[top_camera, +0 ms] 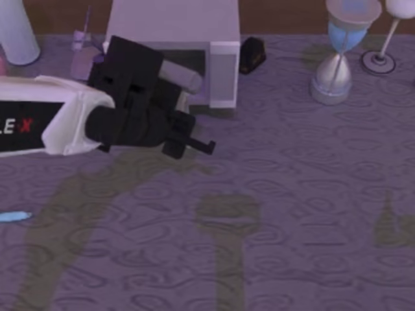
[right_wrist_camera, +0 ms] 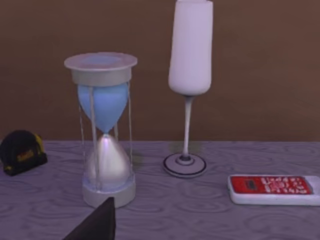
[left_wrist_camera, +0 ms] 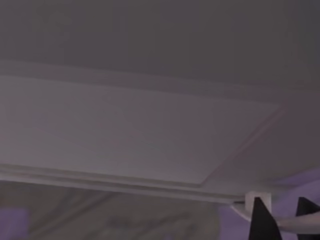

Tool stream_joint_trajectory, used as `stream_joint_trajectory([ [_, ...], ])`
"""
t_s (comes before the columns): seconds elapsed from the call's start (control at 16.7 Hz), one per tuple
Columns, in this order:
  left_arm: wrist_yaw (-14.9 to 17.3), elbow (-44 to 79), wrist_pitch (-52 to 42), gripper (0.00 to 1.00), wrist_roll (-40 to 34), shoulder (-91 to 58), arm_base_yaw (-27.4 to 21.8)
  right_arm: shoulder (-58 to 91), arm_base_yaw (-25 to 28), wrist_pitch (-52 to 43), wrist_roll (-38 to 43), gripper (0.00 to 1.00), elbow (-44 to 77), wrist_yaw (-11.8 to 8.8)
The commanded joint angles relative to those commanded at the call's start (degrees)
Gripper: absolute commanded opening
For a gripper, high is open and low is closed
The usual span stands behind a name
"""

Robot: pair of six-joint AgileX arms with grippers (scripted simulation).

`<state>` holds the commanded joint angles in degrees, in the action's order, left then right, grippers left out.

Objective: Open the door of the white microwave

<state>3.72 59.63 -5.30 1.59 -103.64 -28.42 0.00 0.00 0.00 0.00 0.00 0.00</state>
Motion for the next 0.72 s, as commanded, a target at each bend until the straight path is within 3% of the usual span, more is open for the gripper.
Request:
stream_joint_trajectory([
  [0.24, 1.64, -1.12, 0.13, 0.00, 2.36, 0.92, 1.16, 0.00, 0.00, 0.00, 0.00, 1.00, 0.00, 0.00],
  [0.72, 1.72, -1.18, 0.12, 0.00, 2.48, 0.95, 1.20, 0.00, 0.00, 0.00, 0.00, 1.00, 0.00, 0.00],
])
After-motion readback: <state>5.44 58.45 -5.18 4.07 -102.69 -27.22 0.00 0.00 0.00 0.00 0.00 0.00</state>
